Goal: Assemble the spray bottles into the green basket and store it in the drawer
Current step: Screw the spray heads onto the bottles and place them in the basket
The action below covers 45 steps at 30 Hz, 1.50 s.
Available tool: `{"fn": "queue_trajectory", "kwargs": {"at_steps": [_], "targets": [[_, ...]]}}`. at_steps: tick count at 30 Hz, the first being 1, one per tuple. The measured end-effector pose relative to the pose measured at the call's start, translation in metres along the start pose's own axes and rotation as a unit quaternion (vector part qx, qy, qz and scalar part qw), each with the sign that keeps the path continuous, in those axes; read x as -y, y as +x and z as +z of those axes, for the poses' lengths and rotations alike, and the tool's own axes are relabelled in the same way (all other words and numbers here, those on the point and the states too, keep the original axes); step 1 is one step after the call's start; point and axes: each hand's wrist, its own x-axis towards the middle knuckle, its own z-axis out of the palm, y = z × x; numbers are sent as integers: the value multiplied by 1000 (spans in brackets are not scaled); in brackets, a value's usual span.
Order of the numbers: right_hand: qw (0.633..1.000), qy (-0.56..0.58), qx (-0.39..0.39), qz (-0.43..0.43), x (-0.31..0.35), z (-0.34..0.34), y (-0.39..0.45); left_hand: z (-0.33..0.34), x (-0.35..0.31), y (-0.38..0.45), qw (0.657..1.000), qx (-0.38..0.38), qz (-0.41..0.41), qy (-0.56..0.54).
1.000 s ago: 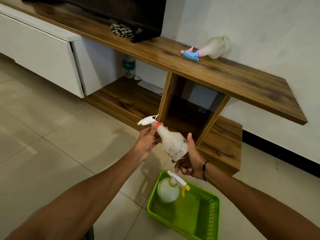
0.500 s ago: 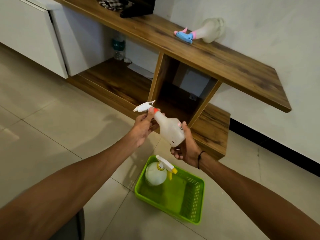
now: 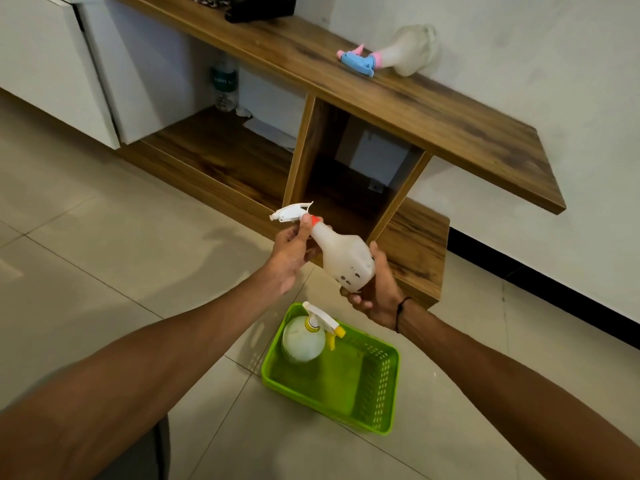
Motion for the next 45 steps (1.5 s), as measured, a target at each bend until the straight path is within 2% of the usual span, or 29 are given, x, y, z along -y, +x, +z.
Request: {"fn": "queue_trajectory", "kwargs": {"at_steps": [1,3,5,7,8,9,12,14,15,17,19,20,22,28,33,36,40,45], "targets": [[1000,-8,5,28,1,-7,-1,2,1,0,1000,5,3,3],[999,-41,-18,4,1,-9,-5,6,6,-1,1000,3,12,10],[985,-57,-91,-132,-4,-6,-4,12,12,-3,1000,-14,18,18],[943,-95,-157,-278,-11,-4,-2,17,18,-3,999,-26,19,9],[932,-103,-170,-304,-13,-5,0,19,20,-3,1000,-25,15,4],[940,-84,-170,-283,-13,-7,0,21,21,-2,1000,-21,7,0],[990,18,-91,-104,-7,-20,-8,23,26,-2,1000,5,-14,7],[994,14,-85,-61,-7,-30,-11,24,31,-3,999,24,-17,20],[991,5,-106,-80,-8,-33,-10,26,33,-4,999,29,-15,26],[967,-58,-163,-189,-13,-37,-9,30,34,-3,999,17,-6,34],[900,-233,-209,-302,-18,-40,-8,35,34,0,999,-6,-2,36],[871,-311,-215,-314,-18,-42,-8,37,34,1,999,-11,-3,37],[848,-393,-210,-286,-16,-44,-9,39,33,1,998,2,-8,57],[890,-376,-134,-221,-28,-63,-15,42,34,-5,981,127,-10,147],[876,-430,-97,-196,-43,-59,-19,56,33,-12,919,264,-9,292],[859,-461,-112,-190,-60,-65,-22,52,29,-10,880,308,-11,362],[862,-457,-108,-188,-81,-71,-26,45,33,-8,841,379,-18,387],[873,-420,-127,-211,-92,-61,-26,44,35,-6,827,410,-21,385]]}}
